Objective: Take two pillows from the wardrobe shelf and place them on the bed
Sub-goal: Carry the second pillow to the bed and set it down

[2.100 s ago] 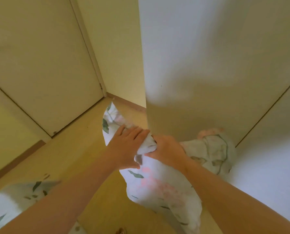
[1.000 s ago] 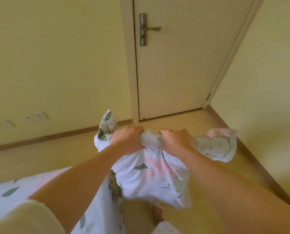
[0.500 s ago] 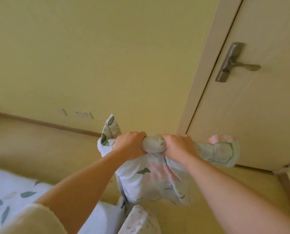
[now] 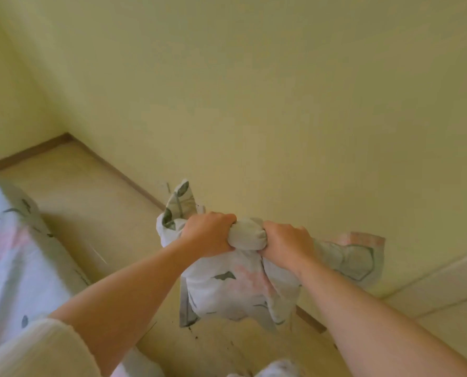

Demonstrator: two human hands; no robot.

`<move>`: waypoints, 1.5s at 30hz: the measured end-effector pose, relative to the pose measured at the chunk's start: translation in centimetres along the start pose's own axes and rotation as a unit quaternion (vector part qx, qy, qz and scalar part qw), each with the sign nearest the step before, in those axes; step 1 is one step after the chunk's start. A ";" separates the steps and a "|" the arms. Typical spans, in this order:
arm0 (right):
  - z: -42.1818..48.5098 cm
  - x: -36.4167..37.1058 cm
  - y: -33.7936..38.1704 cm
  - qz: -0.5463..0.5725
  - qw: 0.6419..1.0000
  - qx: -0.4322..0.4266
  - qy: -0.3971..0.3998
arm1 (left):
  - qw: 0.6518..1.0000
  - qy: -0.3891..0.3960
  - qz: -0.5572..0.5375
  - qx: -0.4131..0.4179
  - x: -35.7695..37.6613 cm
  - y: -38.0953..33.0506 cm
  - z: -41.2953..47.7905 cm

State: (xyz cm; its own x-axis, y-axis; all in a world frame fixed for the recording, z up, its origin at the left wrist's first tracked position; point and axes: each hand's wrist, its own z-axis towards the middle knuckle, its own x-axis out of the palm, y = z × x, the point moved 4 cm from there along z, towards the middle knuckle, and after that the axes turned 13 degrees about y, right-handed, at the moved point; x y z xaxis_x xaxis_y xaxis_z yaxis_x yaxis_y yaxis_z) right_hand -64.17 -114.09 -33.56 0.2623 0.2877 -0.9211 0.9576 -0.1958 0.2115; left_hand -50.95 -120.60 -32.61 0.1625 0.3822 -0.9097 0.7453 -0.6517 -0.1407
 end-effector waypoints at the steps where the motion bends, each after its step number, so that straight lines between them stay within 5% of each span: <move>1: 1.8 -0.4 0.6 -0.008 1.000 -0.010 -0.001 | 1.000 -0.002 -0.009 -0.016 -0.4 1.3 0.5; 15: 25.9 -2.5 15.7 -0.065 0.969 -0.219 0.099 | 0.960 -0.018 -0.091 -0.263 -4.8 22.3 5.4; 25: 39.5 -5.1 32.1 -0.145 0.909 -0.354 0.163 | 0.885 -0.049 -0.185 -0.424 -7.5 38.6 5.3; 36: 55.5 -4.1 54.8 -0.211 0.867 -0.418 0.172 | 0.843 -0.073 -0.234 -0.479 -9.2 63.2 4.7; 45: 69.8 -6.5 70.3 -0.187 0.875 -0.413 0.172 | 0.856 -0.058 -0.211 -0.468 -14.4 84.7 7.8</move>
State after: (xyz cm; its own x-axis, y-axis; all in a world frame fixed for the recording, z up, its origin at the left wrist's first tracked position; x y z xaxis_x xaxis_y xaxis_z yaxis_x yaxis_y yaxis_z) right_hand -6.89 -195.14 -35.54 -0.2030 0.4807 -0.8530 0.7071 0.6746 0.2119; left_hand 4.74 -186.40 -34.52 -0.2734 0.3503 -0.8959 0.9224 0.3596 -0.1409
